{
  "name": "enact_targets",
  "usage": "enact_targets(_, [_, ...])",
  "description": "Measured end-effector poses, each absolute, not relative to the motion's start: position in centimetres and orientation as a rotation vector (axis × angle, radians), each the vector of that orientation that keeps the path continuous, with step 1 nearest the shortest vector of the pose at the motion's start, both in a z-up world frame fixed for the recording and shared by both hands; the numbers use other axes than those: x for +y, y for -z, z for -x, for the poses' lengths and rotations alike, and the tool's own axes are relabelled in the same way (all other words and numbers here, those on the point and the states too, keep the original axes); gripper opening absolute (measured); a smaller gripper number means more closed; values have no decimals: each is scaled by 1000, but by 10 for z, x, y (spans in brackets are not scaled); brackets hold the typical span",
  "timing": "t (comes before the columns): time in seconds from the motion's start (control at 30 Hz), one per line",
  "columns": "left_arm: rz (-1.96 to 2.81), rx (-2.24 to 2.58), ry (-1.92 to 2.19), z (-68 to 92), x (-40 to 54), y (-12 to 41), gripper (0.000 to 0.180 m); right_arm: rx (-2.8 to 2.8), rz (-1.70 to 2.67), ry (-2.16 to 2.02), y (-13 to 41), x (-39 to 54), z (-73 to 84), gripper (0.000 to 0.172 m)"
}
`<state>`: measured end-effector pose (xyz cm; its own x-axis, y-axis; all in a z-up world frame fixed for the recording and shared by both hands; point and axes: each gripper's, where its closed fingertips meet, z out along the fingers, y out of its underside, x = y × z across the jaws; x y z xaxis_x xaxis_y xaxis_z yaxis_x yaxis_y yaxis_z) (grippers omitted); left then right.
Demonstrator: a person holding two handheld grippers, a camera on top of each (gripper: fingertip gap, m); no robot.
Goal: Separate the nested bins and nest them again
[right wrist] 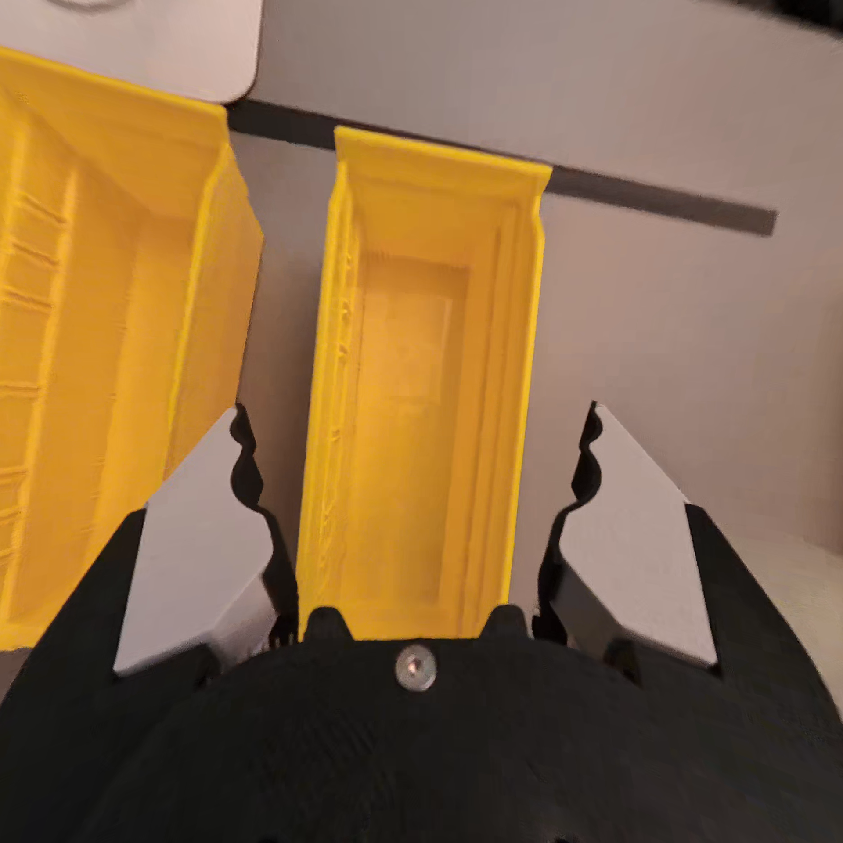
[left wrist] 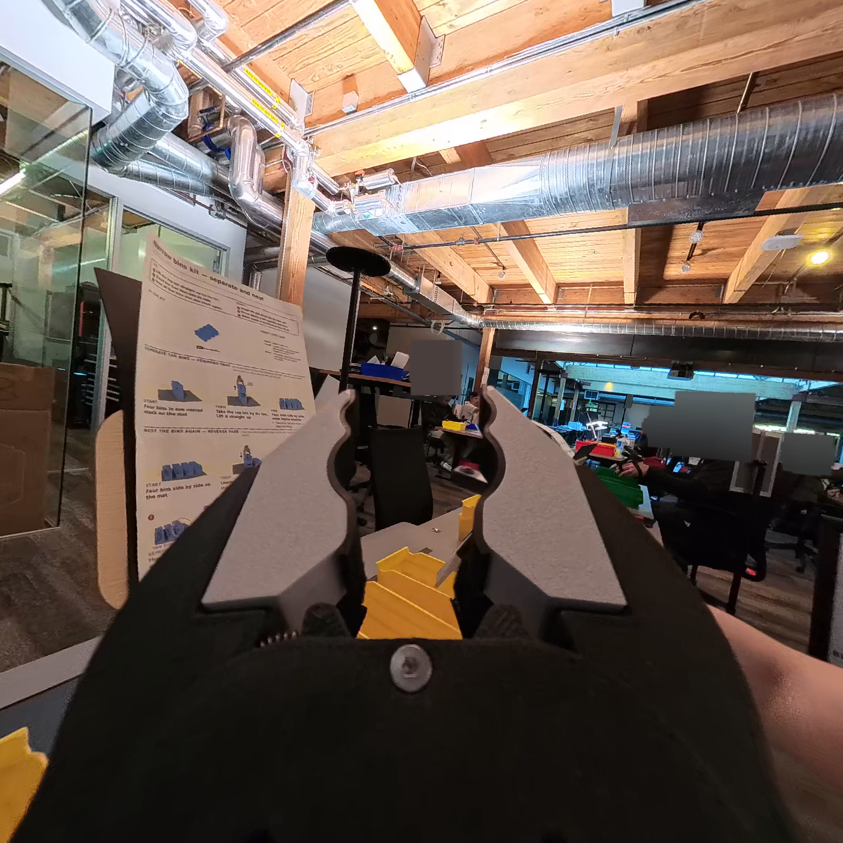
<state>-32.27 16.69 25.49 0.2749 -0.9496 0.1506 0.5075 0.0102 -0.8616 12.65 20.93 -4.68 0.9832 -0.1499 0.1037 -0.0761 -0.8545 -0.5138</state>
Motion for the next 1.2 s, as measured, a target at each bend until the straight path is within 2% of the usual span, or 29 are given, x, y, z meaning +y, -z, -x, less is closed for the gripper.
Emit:
enact_targets(0.2, [1027, 564, 1254, 324, 174, -249, 51, 227, 2866, 125, 96, 197, -133, 150])
enact_targets(0.23, [1027, 565, 1256, 324, 174, -249, 50, 239, 2894, 81, 103, 195, -130, 148])
enact_targets(0.27, [1027, 566, 1257, 324, 174, -249, 51, 237, 2928, 19, 108, 192, -126, 134])
enact_targets(0.3, [1030, 567, 1258, 323, 175, -248, 51, 255, 2932, 0, 109, 192, -126, 132])
enact_targets(0.33, [1033, 567, 1260, 323, 175, -248, 51, 255, 2928, -7, 107, 193, -126, 122])
enact_targets(0.5, [1038, 567, 1273, 323, 176, -247, 50, 305, 2998, -50, 104, 181, -124, 110])
enact_targets(0.67, [1033, 559, 1281, 325, 176, -247, 50, 367, 2982, -162, 81, 178, -113, 109])
enact_targets(1.0, [1061, 571, 1281, 318, 176, -245, 49, 237, 2890, -198, -27, 200, -31, 112])
enact_targets(1.2, [1078, 580, 1286, 313, 175, -243, 49, 209, 2956, -321, -12, 215, 23, 112])
